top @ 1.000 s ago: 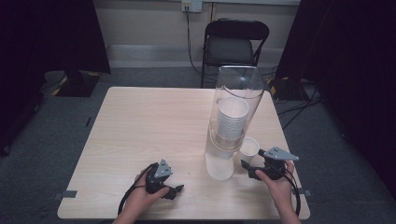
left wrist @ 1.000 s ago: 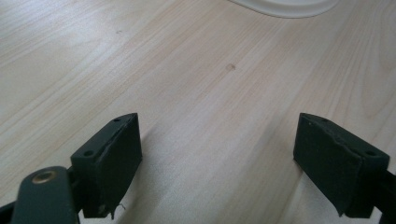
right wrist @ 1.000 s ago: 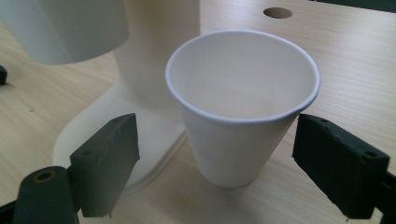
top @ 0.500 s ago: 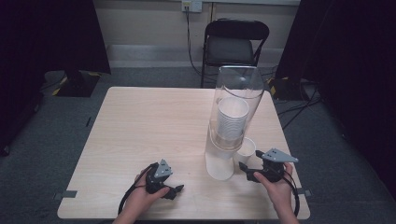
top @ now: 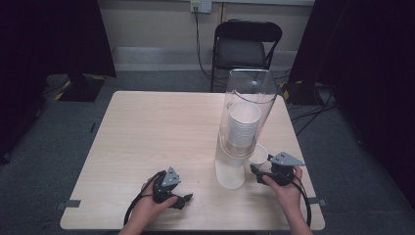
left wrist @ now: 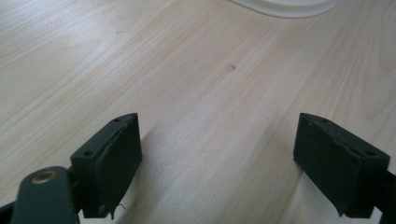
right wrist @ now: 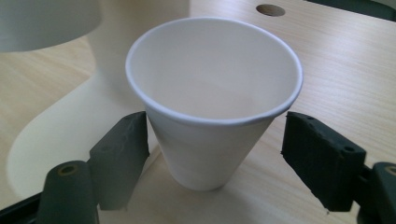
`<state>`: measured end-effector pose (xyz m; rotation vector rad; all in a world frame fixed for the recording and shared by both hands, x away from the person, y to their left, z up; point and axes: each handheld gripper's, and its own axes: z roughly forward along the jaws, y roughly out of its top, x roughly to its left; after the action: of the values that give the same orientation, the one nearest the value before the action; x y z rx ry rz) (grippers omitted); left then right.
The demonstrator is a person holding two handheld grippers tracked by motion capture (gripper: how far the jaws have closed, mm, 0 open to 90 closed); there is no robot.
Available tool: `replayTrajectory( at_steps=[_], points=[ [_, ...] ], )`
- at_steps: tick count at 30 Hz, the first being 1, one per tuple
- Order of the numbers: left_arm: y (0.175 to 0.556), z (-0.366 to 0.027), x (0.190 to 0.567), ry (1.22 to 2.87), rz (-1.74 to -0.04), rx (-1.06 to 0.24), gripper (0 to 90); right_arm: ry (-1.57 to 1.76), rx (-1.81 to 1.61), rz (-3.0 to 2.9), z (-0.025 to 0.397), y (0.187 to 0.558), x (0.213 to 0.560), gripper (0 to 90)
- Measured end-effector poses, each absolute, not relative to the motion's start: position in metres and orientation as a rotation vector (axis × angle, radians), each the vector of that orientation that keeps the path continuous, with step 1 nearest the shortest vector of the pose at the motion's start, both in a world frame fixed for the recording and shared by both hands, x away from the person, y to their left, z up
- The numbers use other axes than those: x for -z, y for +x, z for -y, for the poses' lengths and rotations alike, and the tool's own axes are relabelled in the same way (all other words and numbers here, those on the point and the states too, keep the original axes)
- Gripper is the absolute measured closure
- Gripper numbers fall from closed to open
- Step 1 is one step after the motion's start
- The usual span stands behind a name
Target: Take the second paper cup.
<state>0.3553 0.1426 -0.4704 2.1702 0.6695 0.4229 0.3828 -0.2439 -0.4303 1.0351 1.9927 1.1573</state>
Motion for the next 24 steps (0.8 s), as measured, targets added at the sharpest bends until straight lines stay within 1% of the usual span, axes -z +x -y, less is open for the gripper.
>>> replayTrajectory(
  at_steps=[3, 8, 12, 17, 20, 24],
  points=[
    [0.355, -0.143, 0.470, 2.169, -0.670, -0.423, 14.7, 1.052, -1.156, -1.964, 0.247, 0.391, 0.431, 28.2],
    [0.355, -0.143, 0.470, 2.171, -0.671, -0.424, 14.7, 1.089, -1.112, -1.937, 0.252, 0.405, 0.434, 31.9],
    [0.355, -0.142, 0.470, 2.172, -0.673, -0.428, 14.8, 1.095, -1.102, -1.923, 0.252, 0.412, 0.433, 36.7],
    [0.355, -0.142, 0.470, 2.171, -0.674, -0.429, 14.9, 1.105, -1.098, -1.923, 0.253, 0.407, 0.431, 37.0],
    [0.355, -0.142, 0.470, 2.171, -0.674, -0.429, 14.8, 1.119, -1.109, -1.923, 0.254, 0.400, 0.430, 32.6],
    [0.355, -0.142, 0.470, 2.170, -0.674, -0.428, 14.8, 1.100, -1.136, -1.957, 0.252, 0.387, 0.430, 29.3]
  ],
)
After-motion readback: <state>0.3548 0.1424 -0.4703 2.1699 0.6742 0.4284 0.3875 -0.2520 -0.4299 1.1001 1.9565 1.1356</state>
